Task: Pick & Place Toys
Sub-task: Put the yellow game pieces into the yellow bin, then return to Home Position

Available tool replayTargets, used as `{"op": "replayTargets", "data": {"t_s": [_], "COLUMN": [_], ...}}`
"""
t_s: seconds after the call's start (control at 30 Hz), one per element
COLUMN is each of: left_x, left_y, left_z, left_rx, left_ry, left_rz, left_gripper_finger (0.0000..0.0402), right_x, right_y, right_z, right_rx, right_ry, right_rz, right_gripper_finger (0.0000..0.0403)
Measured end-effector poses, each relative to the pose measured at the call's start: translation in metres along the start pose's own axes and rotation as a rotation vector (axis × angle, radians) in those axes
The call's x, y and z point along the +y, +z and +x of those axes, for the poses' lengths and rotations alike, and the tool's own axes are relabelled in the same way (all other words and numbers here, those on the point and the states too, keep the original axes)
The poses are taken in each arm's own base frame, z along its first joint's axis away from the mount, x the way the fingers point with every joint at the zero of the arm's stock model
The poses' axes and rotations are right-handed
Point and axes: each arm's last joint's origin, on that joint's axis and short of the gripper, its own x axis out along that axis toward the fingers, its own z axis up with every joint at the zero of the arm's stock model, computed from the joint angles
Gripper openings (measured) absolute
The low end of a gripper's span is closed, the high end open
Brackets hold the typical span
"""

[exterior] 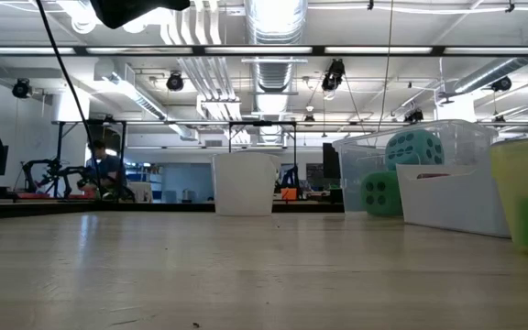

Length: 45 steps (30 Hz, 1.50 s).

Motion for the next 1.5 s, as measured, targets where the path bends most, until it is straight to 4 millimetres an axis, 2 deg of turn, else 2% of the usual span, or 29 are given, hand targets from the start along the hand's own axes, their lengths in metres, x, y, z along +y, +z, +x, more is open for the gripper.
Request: {"op": "replayTargets", "data": {"t_s": [0.23, 0.5, 0.6, 0.7, 0.97, 1.07, 1.13, 1.27, 1.37, 1.5], "left_x": [0.000, 0.000, 0.001, 0.001, 0.001, 0.003, 0.007, 0.013, 0.022, 0.046], "left_y": [0.000, 0.000, 0.000, 0.000, 0.001, 0.002, 0.008, 0.016, 0.009, -0.007], "left_z": [0.000, 0.000, 0.000, 0.000, 0.000, 0.002, -0.001, -0.019, -0.039, -0.067], "left_rx": [0.000, -0.013, -0.014, -0.013, -0.013, -0.069, -0.122, -0.177, -0.222, -0.376], "left_ry": [0.000, 0.015, 0.018, 0.018, 0.021, 0.063, 0.117, 0.086, -0.010, -0.171], "left_rz": [0.000, 0.023, 0.097, 0.156, 0.277, 0.323, 0.298, 0.254, 0.273, 0.277], "left_gripper_finger": [0.0359, 0.0359, 0.0359, 0.0359, 0.0359, 0.0359, 0.0359, 0.0359, 0.0358, 0.0358], "right_x": [0.000, 0.002, 0.004, 0.009, 0.023, 0.026, 0.028, 0.029, 0.020, 0.003], "right_y": [0.000, 0.001, 0.002, 0.005, 0.013, 0.018, 0.023, 0.031, 0.034, 0.042], "right_z": [0.000, -0.002, -0.007, -0.015, -0.035, -0.040, -0.048, -0.079, -0.103, -0.130], "right_rx": [-0.003, -0.004, -0.005, -0.008, -0.037, -0.191, -0.321, -0.562, -0.648, -0.712], "right_ry": [0.003, 0.012, 0.023, 0.050, 0.136, 0.133, 0.124, 0.114, 0.136, 0.214], "right_rz": [0.016, 0.007, 0.008, -0.040, -0.124, -0.089, -0.171, -0.309, -0.360, -0.409], "right_gripper_finger": [0.0094, 0.0301, 0.0353, 0.0382, 0.0398, 0.0399, 0.0399, 0.0399, 0.0399, 0.0399]}}
